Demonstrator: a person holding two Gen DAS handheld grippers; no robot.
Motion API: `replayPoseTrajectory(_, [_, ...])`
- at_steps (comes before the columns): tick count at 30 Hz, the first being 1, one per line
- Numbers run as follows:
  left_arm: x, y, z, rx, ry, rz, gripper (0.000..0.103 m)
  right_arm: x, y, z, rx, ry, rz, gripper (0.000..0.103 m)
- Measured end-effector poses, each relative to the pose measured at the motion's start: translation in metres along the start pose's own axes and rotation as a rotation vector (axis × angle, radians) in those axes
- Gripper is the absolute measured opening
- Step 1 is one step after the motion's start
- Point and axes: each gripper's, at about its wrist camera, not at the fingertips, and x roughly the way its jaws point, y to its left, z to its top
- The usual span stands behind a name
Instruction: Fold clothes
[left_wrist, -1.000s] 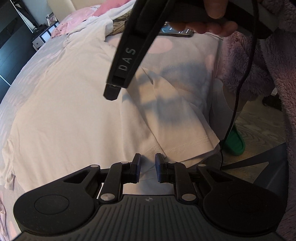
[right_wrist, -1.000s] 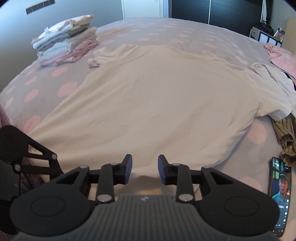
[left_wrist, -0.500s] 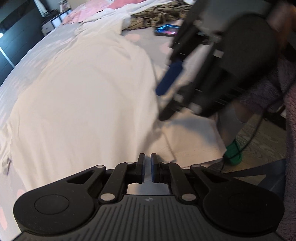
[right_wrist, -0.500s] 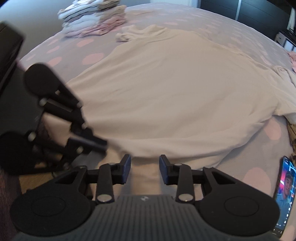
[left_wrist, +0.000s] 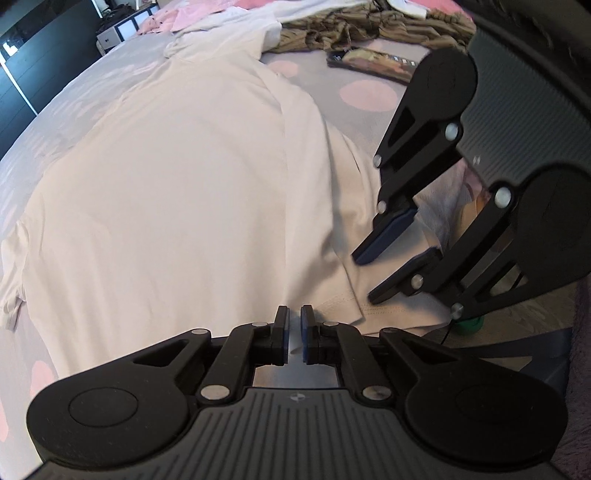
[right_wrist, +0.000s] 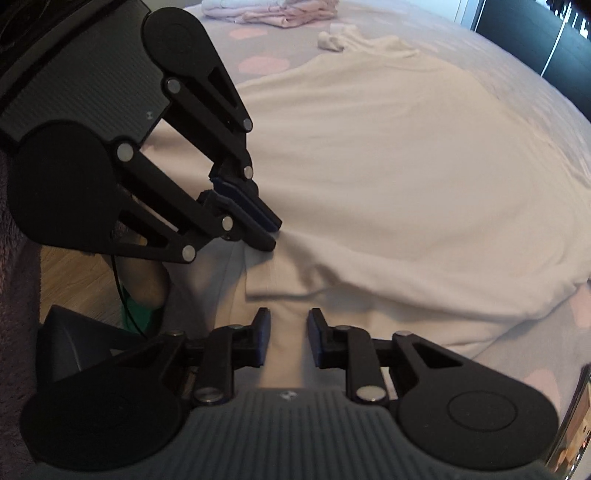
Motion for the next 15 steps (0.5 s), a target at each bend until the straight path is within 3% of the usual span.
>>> replayPoseTrajectory(2, [-0.008, 0.001, -0.001, -0.004, -0.027, -0.019, 0.005, -0.001, 0.000, 0.001, -0.003, -0.023, -0.012, 0.024])
replayPoseTrajectory(6, [-0.015, -0.003, -0.005, 0.024, -0.045, -0.036, 0.028, -0.005, -0.005, 0.002, 0.025, -0.061, -0.041, 0.024])
replayPoseTrajectory(11, [-0.013, -0.017, -0.007, 0.108, -0.041, -0.038, 0.036, -0.011, -0.014, 0.008, 0.054, -0.101, -0.080, 0.024])
replayPoseTrajectory(15, [-0.005, -0.022, -0.005, 0.158, -0.044, 0.027, 0.036, -0.012, -0.015, 0.013, 0.065, -0.118, -0.083, 0.024])
